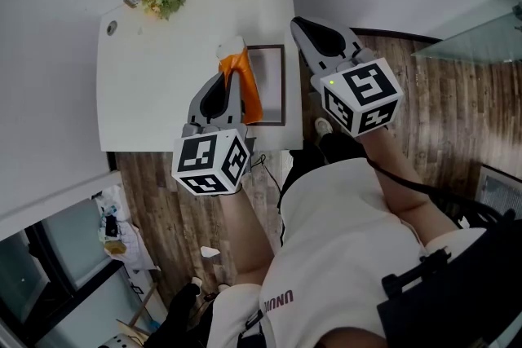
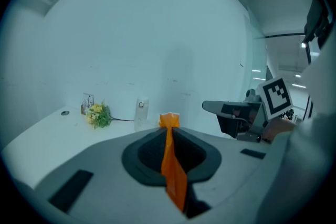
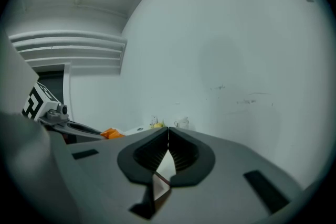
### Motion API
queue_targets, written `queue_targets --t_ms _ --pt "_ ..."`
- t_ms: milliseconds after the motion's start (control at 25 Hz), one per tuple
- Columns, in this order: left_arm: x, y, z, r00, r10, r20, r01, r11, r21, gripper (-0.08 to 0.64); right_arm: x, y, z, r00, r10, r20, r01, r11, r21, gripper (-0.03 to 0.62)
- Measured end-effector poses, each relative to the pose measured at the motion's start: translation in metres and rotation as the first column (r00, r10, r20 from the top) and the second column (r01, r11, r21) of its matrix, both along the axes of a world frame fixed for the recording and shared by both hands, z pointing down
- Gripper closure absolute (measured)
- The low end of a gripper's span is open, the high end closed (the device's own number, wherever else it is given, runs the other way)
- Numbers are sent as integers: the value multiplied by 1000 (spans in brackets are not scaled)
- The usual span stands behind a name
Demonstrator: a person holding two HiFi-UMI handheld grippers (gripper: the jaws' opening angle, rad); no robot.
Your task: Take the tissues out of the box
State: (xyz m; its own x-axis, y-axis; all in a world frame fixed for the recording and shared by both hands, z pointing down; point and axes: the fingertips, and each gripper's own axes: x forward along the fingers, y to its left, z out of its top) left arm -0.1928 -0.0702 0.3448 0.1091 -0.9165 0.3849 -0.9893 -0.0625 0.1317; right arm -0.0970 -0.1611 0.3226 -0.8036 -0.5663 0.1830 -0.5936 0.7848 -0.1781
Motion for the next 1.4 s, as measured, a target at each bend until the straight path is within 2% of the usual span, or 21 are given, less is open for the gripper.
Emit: queue_targets --t_ms 1400 --pt "-9 10 -50 999 -48 5 47 991 126 523 0 2 -3 998 -7 -62 11 997 70 574"
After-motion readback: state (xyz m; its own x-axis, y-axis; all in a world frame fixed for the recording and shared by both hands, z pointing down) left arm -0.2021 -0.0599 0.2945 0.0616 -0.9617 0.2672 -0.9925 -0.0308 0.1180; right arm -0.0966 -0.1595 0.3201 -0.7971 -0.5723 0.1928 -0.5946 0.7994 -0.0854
